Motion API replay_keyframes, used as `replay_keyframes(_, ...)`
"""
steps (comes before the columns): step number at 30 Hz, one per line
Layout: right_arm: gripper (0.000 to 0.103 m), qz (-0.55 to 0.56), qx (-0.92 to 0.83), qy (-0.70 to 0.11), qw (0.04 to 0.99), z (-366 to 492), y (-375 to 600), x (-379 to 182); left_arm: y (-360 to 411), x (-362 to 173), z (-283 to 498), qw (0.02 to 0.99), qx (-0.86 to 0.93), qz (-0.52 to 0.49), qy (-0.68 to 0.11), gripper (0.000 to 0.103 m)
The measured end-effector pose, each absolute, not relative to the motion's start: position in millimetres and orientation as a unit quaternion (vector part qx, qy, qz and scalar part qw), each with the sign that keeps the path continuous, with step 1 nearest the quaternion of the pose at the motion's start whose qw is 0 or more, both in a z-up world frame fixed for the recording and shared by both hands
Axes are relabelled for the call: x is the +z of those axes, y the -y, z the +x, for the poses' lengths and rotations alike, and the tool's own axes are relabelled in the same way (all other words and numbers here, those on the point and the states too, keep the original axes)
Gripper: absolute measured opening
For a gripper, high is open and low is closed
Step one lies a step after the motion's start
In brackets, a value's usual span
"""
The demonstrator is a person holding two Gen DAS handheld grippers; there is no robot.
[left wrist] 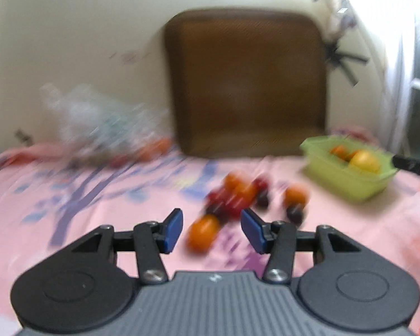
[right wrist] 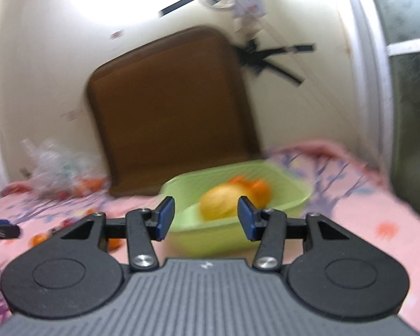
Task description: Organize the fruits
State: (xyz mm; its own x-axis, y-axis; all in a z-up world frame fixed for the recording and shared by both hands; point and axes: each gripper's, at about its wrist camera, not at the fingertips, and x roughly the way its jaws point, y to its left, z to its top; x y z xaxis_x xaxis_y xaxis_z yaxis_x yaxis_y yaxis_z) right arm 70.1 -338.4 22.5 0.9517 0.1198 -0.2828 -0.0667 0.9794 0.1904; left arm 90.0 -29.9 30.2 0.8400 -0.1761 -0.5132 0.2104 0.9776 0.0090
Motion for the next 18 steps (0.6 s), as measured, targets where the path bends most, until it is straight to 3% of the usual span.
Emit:
replay_keyframes(9, 0.052, 0.131, 0.137, -0.233, 0.954, 40.8, 260.1, 3.8, 14.7, 6.3, 79.5, 0.949, -0.076, -0.001, -0.306, 0.048)
replay_keyframes(18, 0.052, 0.091, 0.141, -0.239, 0.957, 35.2, 223.6, -2.5, 12.1, -0.5, 75.8, 0.948, -0.072, -0.014, -0.311, 0.05)
